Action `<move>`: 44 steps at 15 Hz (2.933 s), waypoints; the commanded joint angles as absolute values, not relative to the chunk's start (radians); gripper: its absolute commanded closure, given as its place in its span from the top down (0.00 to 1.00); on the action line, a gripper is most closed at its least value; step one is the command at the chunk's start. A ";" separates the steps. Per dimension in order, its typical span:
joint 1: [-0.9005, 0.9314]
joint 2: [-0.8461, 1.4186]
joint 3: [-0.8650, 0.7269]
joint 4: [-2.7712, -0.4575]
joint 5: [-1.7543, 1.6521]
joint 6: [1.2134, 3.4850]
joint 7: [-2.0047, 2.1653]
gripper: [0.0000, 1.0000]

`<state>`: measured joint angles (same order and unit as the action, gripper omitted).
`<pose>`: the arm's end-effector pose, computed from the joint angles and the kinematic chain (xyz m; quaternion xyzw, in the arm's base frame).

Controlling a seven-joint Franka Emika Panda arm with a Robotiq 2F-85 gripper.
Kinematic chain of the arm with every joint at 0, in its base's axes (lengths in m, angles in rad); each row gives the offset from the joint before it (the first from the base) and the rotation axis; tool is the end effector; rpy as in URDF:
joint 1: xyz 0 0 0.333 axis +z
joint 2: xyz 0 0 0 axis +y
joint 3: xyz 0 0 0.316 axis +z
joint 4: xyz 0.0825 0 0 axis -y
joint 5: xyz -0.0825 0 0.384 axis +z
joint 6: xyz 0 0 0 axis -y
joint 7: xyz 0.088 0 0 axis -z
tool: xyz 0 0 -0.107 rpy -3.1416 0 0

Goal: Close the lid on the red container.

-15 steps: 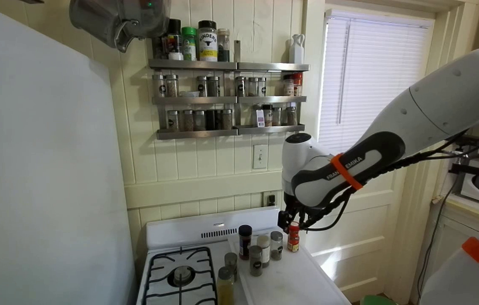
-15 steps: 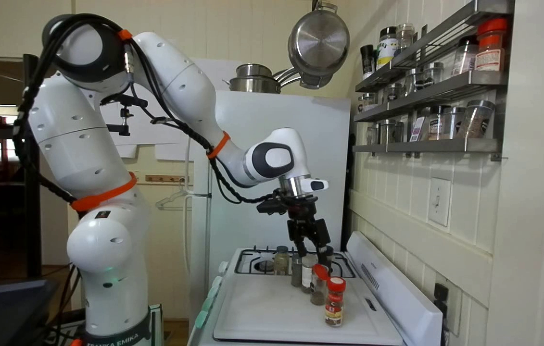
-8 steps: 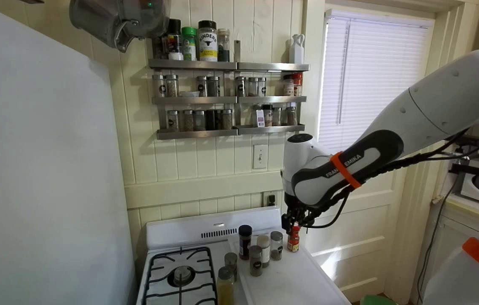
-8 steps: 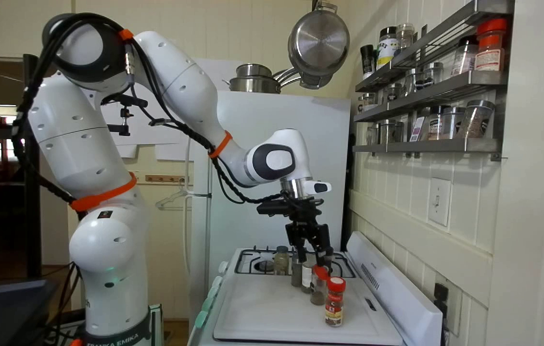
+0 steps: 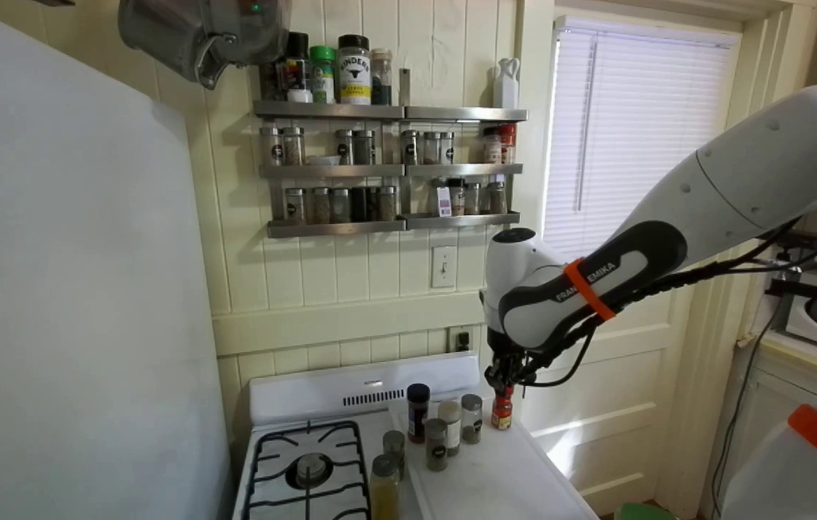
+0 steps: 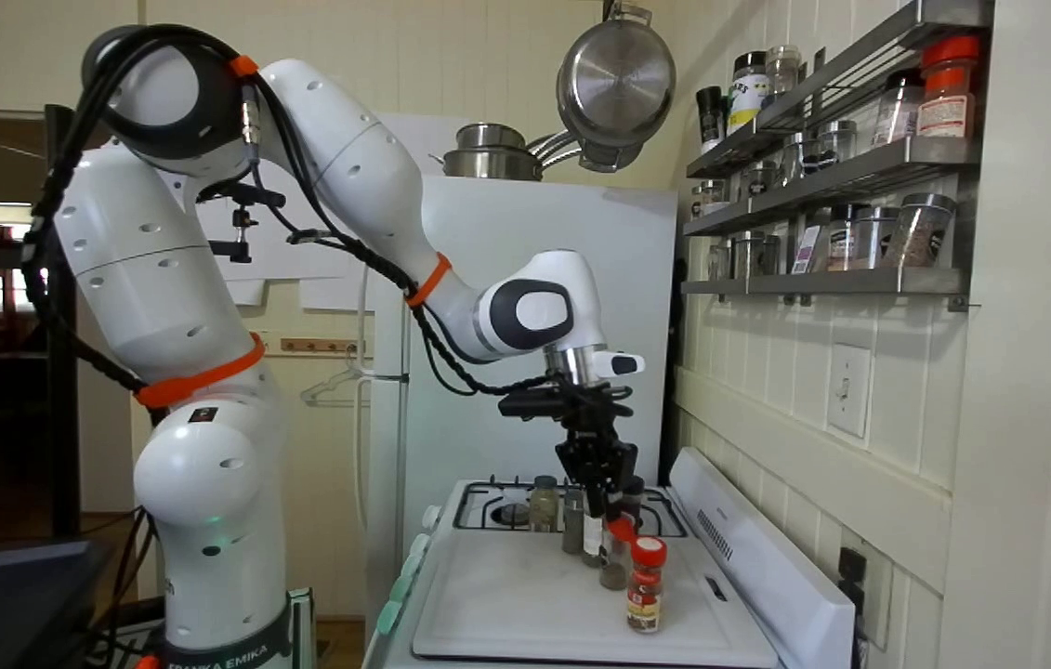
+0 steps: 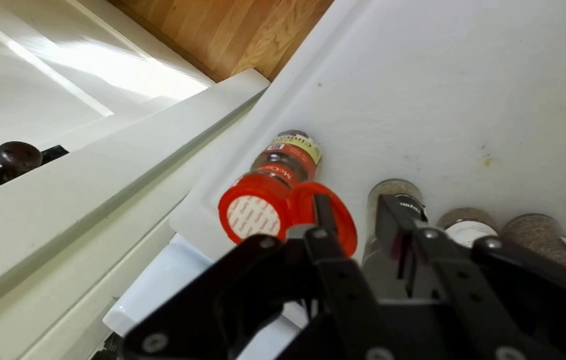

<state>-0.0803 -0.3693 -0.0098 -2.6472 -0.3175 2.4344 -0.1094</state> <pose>0.4104 -0.0378 0.3788 0.9834 0.1215 0.0661 0.1172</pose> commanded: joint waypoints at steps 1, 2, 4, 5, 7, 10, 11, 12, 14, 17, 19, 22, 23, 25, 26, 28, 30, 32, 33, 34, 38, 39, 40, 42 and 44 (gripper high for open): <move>-0.083 -0.362 -0.013 -2.644 -0.336 2.446 -0.116 0.61; -0.083 -0.362 -0.012 -2.643 -0.340 2.445 -0.115 0.67; -0.092 -0.355 -0.004 -2.639 -0.364 2.441 -0.098 0.83; -0.098 -0.350 0.001 -2.637 -0.381 2.440 -0.087 0.89; -0.110 -0.340 0.011 -2.633 -0.418 2.438 -0.062 0.92; -0.127 -0.328 0.028 -2.630 -0.483 2.434 -0.018 0.87; -0.132 -0.324 0.033 -2.629 -0.505 2.433 -0.001 0.82; -0.134 -0.322 0.036 -2.629 -0.522 2.432 0.011 0.68; -0.138 -0.318 0.040 -2.628 -0.549 2.432 0.034 0.49; -0.141 -0.315 0.042 -2.627 -0.580 2.436 0.060 0.27; -0.141 -0.313 0.040 -2.627 -0.592 2.436 0.068 0.15; -0.139 -0.310 0.035 -2.626 -0.602 2.439 0.075 0.05; -0.138 -0.308 0.032 -2.624 -0.601 2.443 0.073 0.05; -0.136 -0.304 0.027 -2.617 -0.598 2.451 0.068 0.01; -0.137 -0.301 0.027 -2.615 -0.600 2.451 0.070 0.01; -0.136 -0.295 0.023 -2.609 -0.597 2.454 0.065 0.01; -0.131 -0.287 0.015 -2.603 -0.585 2.463 0.053 0.01; -0.121 -0.275 -0.003 -2.601 -0.551 2.497 0.025 0.01; -0.121 -0.268 -0.006 -2.598 -0.546 2.511 0.023 0.01; -0.118 -0.261 -0.012 -2.596 -0.532 2.530 0.011 0.01; -0.104 -0.224 -0.033 -2.582 -0.458 2.586 -0.047 0.01; -0.095 -0.216 -0.043 -2.579 -0.419 2.599 -0.077 0.01; -0.089 -0.208 -0.049 -2.577 -0.384 2.609 -0.100 0.01; -0.064 -0.196 -0.074 -2.573 -0.276 2.627 -0.179 0.01; -0.042 -0.186 -0.094 -2.569 -0.175 2.633 -0.245 0.01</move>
<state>-0.0854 -0.2282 -0.0521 -2.5808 -0.3102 2.6085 -0.1444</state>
